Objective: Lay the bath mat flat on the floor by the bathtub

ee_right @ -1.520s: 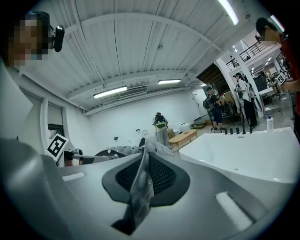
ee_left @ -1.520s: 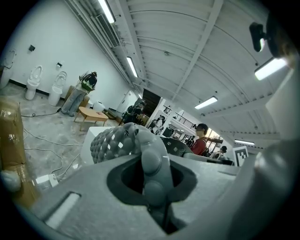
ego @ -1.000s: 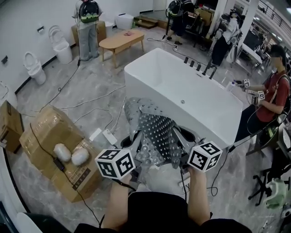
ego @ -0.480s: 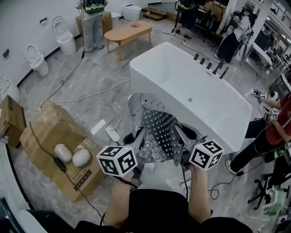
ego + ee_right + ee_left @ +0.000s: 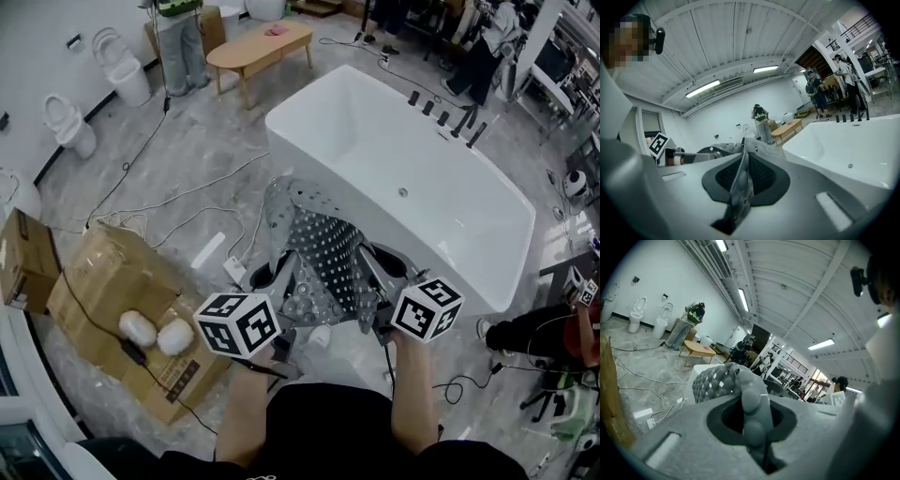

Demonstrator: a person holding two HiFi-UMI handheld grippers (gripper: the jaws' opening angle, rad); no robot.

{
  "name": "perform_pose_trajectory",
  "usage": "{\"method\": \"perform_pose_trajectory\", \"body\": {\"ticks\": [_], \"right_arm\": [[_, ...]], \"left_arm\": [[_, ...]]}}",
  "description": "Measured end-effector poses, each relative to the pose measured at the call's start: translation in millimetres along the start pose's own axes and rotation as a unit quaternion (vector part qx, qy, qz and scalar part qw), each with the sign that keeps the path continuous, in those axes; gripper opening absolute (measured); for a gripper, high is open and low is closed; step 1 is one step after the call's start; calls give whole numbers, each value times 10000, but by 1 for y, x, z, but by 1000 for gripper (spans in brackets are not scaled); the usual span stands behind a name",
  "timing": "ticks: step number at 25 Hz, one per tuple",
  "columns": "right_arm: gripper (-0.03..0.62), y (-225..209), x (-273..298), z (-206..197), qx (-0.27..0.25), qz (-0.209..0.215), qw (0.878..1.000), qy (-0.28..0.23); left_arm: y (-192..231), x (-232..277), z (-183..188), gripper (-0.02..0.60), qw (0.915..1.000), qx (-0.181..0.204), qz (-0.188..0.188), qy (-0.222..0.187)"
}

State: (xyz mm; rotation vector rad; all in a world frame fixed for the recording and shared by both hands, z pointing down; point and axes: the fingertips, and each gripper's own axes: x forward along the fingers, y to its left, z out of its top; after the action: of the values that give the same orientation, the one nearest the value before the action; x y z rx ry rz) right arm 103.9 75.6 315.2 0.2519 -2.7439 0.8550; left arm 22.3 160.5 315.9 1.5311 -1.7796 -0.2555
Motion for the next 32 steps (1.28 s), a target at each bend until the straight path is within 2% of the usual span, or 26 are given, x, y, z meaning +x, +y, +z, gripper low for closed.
{"method": "perform_pose_trajectory", "body": {"ticks": [9,14,17,20,26,32], "right_arm": [[23,-42,31,21,530,121,9982,-270],[24,-62,36,36,544,158,9971,-508],[24,-77,30,49,700,60,9943,-798],[24,-86,21,54,651,-15,9936,-922],[25,-111,-10,60,676,-376,9877,-1358],[25,-136,-37,44,871,-805,9813,-1517]], "left_arm": [[5,44,27,32,9981,393,191,433],[1,59,44,32,9963,681,187,494],[-3,72,57,32,9947,848,47,572],[-6,84,59,32,9943,870,-63,607],[-24,118,55,32,9888,1164,-466,815],[-43,153,31,31,9761,1498,-895,1297]]}}
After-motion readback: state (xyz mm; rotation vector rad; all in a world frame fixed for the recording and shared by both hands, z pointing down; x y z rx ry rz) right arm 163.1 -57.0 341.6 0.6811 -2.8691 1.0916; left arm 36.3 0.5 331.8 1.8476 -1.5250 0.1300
